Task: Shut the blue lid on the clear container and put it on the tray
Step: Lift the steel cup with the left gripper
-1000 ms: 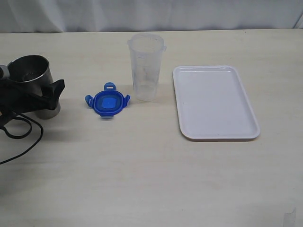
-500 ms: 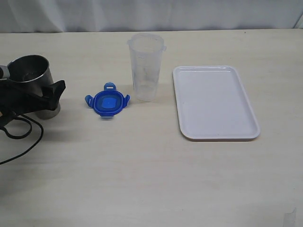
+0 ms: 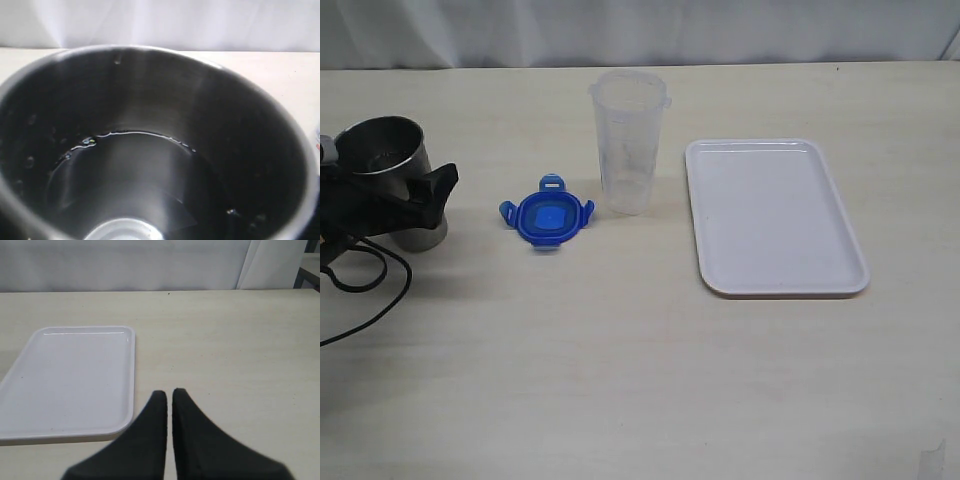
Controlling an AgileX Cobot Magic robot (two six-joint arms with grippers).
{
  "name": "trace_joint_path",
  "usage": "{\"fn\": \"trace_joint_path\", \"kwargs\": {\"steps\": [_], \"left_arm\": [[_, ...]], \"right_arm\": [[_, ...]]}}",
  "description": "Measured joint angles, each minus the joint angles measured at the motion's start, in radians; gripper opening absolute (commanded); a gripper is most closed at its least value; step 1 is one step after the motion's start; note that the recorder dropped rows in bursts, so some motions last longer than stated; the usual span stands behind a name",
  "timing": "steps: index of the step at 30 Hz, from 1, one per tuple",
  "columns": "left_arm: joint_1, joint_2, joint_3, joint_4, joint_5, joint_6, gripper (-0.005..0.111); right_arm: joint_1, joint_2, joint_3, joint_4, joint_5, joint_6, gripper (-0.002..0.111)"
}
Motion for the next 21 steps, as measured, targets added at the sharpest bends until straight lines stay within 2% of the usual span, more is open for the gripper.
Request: {"fn": "trace_joint_path", "kwargs": {"steps": [3, 4, 15, 21], "left_arm": [[0.0, 0.0, 0.0, 0.0, 0.0, 0.0, 0.103], [0.0, 0.0, 0.0, 0.0, 0.0, 0.0, 0.097], [0.0, 0.002, -0.002, 0.002, 0.004, -0.003, 0.0], [0.0, 0.002, -0.002, 0.022, 0.008, -0.004, 0.0]], "right_arm": [[0.0, 0.0, 0.0, 0.0, 0.0, 0.0, 0.004], [0.0, 0.0, 0.0, 0.0, 0.0, 0.0, 0.004], [0.0, 0.0, 0.0, 0.0, 0.0, 0.0, 0.004], [0.0, 0.0, 0.0, 0.0, 0.0, 0.0, 0.004]]}}
